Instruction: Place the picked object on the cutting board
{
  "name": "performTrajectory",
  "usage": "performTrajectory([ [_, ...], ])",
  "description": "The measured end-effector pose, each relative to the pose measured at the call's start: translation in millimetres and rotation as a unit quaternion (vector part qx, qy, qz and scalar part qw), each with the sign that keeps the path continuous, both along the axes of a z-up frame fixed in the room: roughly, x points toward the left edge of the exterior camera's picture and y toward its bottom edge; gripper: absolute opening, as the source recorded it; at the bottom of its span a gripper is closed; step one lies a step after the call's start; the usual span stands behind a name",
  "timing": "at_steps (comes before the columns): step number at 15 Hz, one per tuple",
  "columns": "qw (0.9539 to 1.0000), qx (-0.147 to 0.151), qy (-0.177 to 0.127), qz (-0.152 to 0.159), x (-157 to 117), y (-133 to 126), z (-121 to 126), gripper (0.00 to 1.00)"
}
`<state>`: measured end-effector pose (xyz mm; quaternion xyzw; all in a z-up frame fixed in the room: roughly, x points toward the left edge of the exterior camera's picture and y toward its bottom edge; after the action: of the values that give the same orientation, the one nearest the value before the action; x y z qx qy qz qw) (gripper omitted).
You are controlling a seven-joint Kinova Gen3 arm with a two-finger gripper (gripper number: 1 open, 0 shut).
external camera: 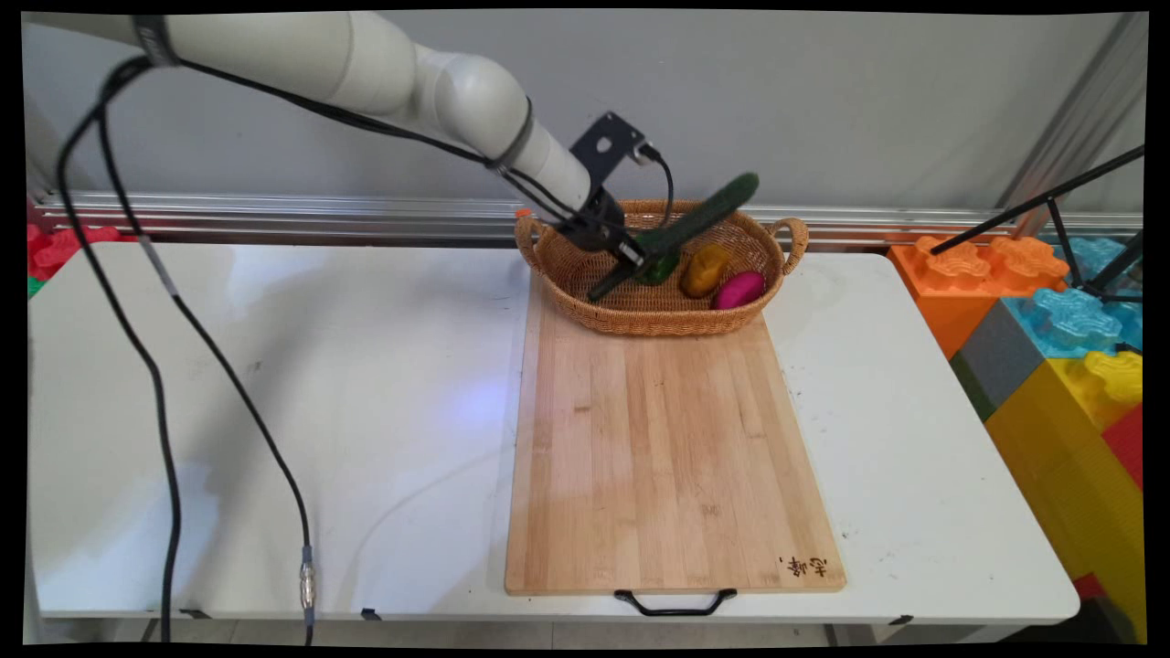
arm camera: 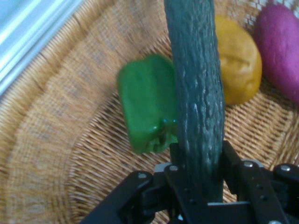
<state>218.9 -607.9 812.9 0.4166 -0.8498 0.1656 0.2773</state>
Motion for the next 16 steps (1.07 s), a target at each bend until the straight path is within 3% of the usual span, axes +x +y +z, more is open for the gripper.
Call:
performTrajectory([
  [5, 0.9991, -0.040, 0.015, -0.003, 8, 16, 55, 0.00],
  [9, 0.9971, -0.059, 0.032, -0.035, 2, 34, 95, 0.00],
  [12, 0.9948, -0.049, 0.049, -0.075, -7, 56, 114, 0.00],
  [16, 0.9860, -0.016, 0.066, -0.153, -20, 96, 132, 0.00],
])
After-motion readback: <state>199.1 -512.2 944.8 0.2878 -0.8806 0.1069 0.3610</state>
